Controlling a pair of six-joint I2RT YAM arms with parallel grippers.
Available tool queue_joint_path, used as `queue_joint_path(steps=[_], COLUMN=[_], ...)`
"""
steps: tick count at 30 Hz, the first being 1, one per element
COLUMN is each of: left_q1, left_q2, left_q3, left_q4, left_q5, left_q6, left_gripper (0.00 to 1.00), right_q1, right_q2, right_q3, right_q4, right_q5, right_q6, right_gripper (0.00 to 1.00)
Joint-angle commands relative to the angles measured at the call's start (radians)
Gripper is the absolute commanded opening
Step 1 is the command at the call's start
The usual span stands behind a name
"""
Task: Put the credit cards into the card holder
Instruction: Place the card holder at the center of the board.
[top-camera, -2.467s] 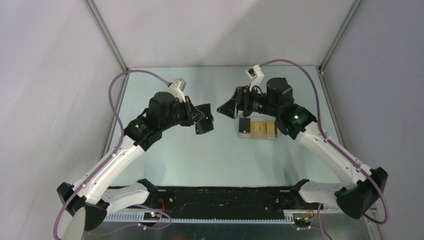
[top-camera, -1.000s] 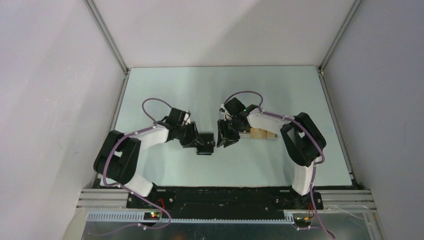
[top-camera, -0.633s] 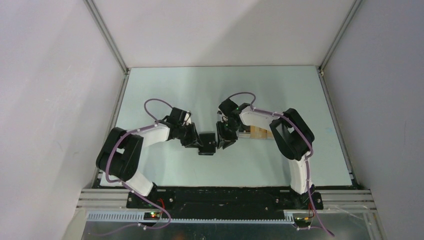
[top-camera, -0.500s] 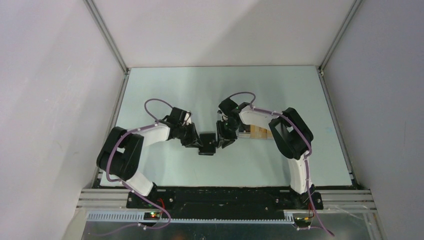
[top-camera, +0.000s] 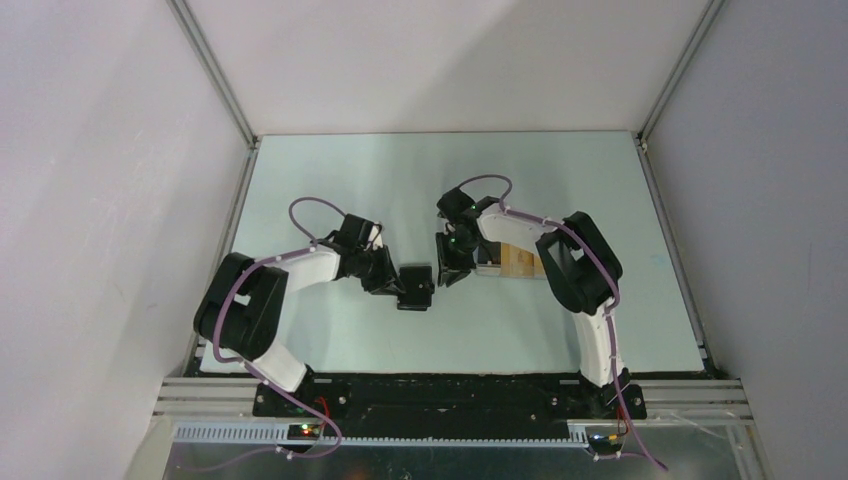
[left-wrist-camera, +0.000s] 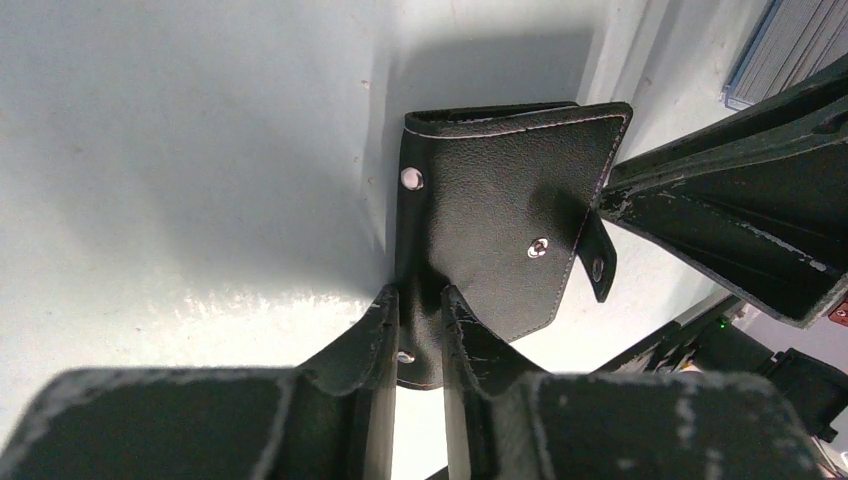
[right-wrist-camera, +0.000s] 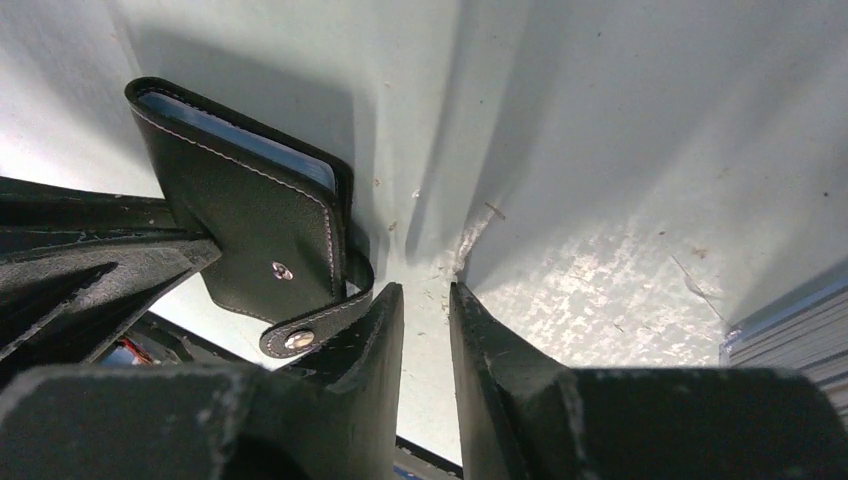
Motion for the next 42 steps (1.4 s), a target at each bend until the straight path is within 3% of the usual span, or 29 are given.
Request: queue_joint_path(steps=[1,9,19,36,38,42], left_q1=[-0.001,0.000,-0.001,0.001,0.002,0.006], left_q2=[0.027,0.030,0.047,0.056,0.056,0.033], left_q3=[0.012,0.012,0.021,0.023,0.024,0.022], left_q4=[-0.005,-0.006,-0.005,-0.005,-0.005,-0.006], left_q5=[-0.024,-0.021,-0.010,-0.003,-0.002,-0.002], left_q6=[0.015,0.017,0.020,0.021,0.021,0.026], left_gripper=[0.20,0.18,0.17,0.13,0.15,0.31], right_q1=[-0.001,-0.044,-0.056,-0.055,-0.060,-0.072], right_q2=[0.027,-0.053,-0.042,-0.078,-0.102,-0.125], right_q3=[-0.003,-0.112,-0.154,-0.272,-0.285,-0.290], right_q4=[0.039,0.200,0.284,0.492,0.462,0.427], right_q5=[-0.048,-0.234,-0.327,-0.470,-0.443,-0.421], right_q6=[0.019,0.069,0.095,0.243,0.228,0.203], right_gripper=[0.27,0.29,0.33,0.31,0.31,0.32])
